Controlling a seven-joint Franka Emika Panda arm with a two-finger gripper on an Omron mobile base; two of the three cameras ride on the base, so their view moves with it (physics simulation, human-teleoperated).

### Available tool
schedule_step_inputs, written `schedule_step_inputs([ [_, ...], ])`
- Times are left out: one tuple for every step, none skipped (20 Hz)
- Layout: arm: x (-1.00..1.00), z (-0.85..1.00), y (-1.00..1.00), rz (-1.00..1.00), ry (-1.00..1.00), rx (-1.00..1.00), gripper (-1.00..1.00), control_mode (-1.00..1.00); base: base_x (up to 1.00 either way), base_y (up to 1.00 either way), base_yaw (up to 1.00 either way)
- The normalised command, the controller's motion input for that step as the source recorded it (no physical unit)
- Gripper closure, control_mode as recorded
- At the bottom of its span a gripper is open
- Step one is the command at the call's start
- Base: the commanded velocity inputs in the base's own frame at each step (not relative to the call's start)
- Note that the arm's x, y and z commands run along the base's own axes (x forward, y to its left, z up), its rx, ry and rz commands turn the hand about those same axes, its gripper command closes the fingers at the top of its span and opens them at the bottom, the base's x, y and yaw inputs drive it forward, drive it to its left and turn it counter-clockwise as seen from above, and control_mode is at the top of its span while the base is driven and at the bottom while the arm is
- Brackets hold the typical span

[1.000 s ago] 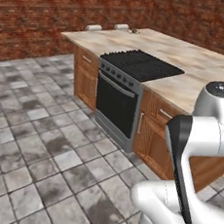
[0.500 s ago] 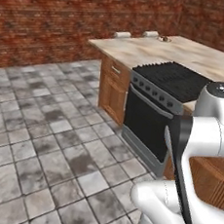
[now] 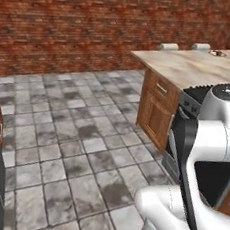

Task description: Retrieve the tupperware and aluminum foil from the cabinet and place them on the dining counter near the plate with squash and chicken drumstick to prepare for storing leftovers.

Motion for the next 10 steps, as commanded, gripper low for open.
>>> schedule_step_inputs([
  [0.0, 0.0, 0.0, 0.0, 0.0, 0.0, 1.0, 1.0, 1.0, 0.0, 0.31],
  [0.0, 0.0, 0.0, 0.0, 0.0, 0.0, 1.0, 1.0, 1.0, 0.0, 0.29],
  [0.0, 0.0, 0.0, 0.0, 0.0, 0.0, 1.0, 1.0, 1.0, 0.0, 0.28],
  [0.0, 0.0, 0.0, 0.0, 0.0, 0.0, 1.0, 1.0, 1.0, 0.0, 0.27],
  [0.0, 0.0, 0.0, 0.0, 0.0, 0.0, 1.0, 1.0, 1.0, 0.0, 0.26],
  [0.0, 0.0, 0.0, 0.0, 0.0, 0.0, 1.0, 1.0, 1.0, 0.0, 0.25],
  [0.0, 0.0, 0.0, 0.0, 0.0, 0.0, 1.0, 1.0, 1.0, 0.0, 0.25],
  [0.0, 0.0, 0.0, 0.0, 0.0, 0.0, 1.0, 1.0, 1.0, 0.0, 0.24],
  [0.0, 0.0, 0.0, 0.0, 0.0, 0.0, 1.0, 1.0, 1.0, 0.0, 0.23],
  [0.0, 0.0, 0.0, 0.0, 0.0, 0.0, 1.0, 1.0, 1.0, 0.0, 0.23],
])
